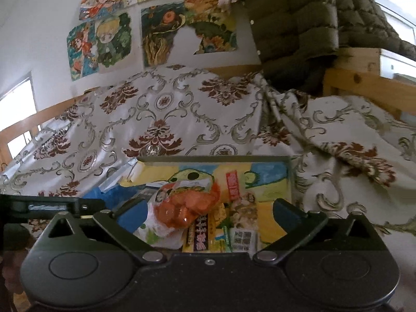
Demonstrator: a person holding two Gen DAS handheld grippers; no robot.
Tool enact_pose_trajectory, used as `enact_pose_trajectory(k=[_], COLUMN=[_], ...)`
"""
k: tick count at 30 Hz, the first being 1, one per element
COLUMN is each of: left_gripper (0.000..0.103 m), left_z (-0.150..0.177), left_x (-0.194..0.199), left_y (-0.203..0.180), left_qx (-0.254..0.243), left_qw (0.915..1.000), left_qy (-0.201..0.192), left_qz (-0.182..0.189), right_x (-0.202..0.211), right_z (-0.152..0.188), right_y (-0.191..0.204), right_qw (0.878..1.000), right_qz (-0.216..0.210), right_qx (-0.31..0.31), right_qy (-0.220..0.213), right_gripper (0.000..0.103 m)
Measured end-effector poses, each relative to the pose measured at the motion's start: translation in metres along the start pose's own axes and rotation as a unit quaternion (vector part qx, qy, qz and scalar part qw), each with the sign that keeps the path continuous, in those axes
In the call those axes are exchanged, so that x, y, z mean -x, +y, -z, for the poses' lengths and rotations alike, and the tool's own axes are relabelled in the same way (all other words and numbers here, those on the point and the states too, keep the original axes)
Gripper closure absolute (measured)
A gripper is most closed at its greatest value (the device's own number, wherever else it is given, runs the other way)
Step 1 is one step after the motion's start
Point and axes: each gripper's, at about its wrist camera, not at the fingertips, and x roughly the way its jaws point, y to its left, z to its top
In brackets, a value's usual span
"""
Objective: Organize snacks
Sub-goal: 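Lower both bags into the tray and open both grippers, then withdraw both tools from the tray toward the gold packet and mandarin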
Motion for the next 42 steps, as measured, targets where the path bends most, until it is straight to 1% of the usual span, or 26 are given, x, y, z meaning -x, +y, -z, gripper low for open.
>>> enact_pose_trajectory(k=[3,9,13,16,20,22,26,30,32,36,42], left_gripper=[0.001,0.001,0.001,0.0,0.0,0.0,0.0,0.0,0.0,0.0,0.0], left_z=[0.009,0.023,0.039,0.053,0.066,0.073,0.086,0.099,0.106,0.117,0.138], left_x=[0.024,0.065,0.099,0.124,0.155,0.168,0.19,0.21,0.219,0.233,0.244], left_y=[0.0,0.002,0.003,0.003,0.004,0.006,0.015,0.028,0.034,0.048,0.068], left_qx=[0.001,-0.001,-0.006,-0.009,-0.006,-0.006,0.006,0.005,0.006,0.016,0.019], left_qw=[0.9998,0.9995,0.9985,0.9975,0.9955,0.9952,0.9961,0.9954,0.9944,0.9923,0.9918], left_qy=[-0.018,-0.03,-0.05,-0.061,-0.069,-0.065,-0.044,-0.038,-0.037,-0.031,-0.026], left_qz=[0.0,-0.008,-0.019,-0.034,-0.065,-0.073,-0.076,-0.088,-0.099,-0.118,-0.124], right_x=[0.018,0.052,0.077,0.095,0.121,0.134,0.156,0.173,0.18,0.191,0.203], right_z=[0.003,0.01,0.015,0.018,0.025,0.03,0.043,0.058,0.065,0.078,0.103], right_y=[0.003,0.017,0.026,0.031,0.04,0.044,0.053,0.064,0.07,0.083,0.105], right_qw=[1.0,1.0,0.999,0.999,0.999,0.999,0.999,0.999,0.999,0.999,0.999], right_qz=[0.004,0.013,0.018,0.017,0.016,0.012,0.005,0.005,0.005,0.004,-0.005], right_qx=[0.001,0.021,0.03,0.032,0.035,0.03,0.025,0.025,0.025,0.022,0.028], right_qy=[-0.004,-0.007,-0.014,-0.018,-0.023,-0.026,-0.027,-0.026,-0.025,-0.023,-0.017], right_gripper=[0.001,0.001,0.001,0.001,0.001,0.001,0.001,0.001,0.001,0.001,0.001])
